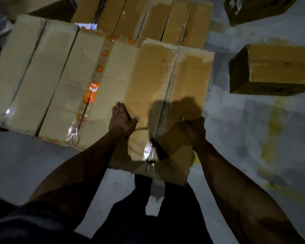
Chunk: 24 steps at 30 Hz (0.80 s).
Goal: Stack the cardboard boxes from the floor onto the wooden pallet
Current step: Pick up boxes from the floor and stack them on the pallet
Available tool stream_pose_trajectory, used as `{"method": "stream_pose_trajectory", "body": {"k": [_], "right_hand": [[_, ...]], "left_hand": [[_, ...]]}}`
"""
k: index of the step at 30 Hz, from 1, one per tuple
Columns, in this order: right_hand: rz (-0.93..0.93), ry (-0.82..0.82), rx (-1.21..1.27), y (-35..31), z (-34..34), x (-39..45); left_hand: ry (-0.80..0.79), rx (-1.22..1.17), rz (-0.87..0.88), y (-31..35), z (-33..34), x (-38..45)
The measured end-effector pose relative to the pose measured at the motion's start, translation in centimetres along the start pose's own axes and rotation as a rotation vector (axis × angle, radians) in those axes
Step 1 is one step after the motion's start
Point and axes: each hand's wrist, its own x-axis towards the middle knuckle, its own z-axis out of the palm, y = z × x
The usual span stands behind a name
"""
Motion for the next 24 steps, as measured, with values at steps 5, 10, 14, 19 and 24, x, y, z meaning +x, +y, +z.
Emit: {"method": "stream_pose_trajectory", "body": {"k": [5,10,14,19,24], "right_hand": [[0.001,0.032,-0.036,4.2,1.0,-2.3],[-0.018,0.068,-0.032,5.1,1.2,-5.2],[-0.016,0.105,-0.039,6.0,1.0,-5.5],[-0.033,0.115,-0.018,6.6,1.3,-5.7],[-0.061,0.122,-0.041,6.7,1.4,-5.6]], "left_hand": [[0.029,0.04,0.007,-2.4,0.1,-2.6],[0.065,0.056,-0.056,-2.1,-0.3,-4.0],[0.085,0.004,-0.099,-1.7,0.0,-4.0],[0.083,-0.045,-0.109,-2.2,-0.1,-4.1],[0.075,-0.086,-0.109,-3.2,-0.1,-3.7]]}}
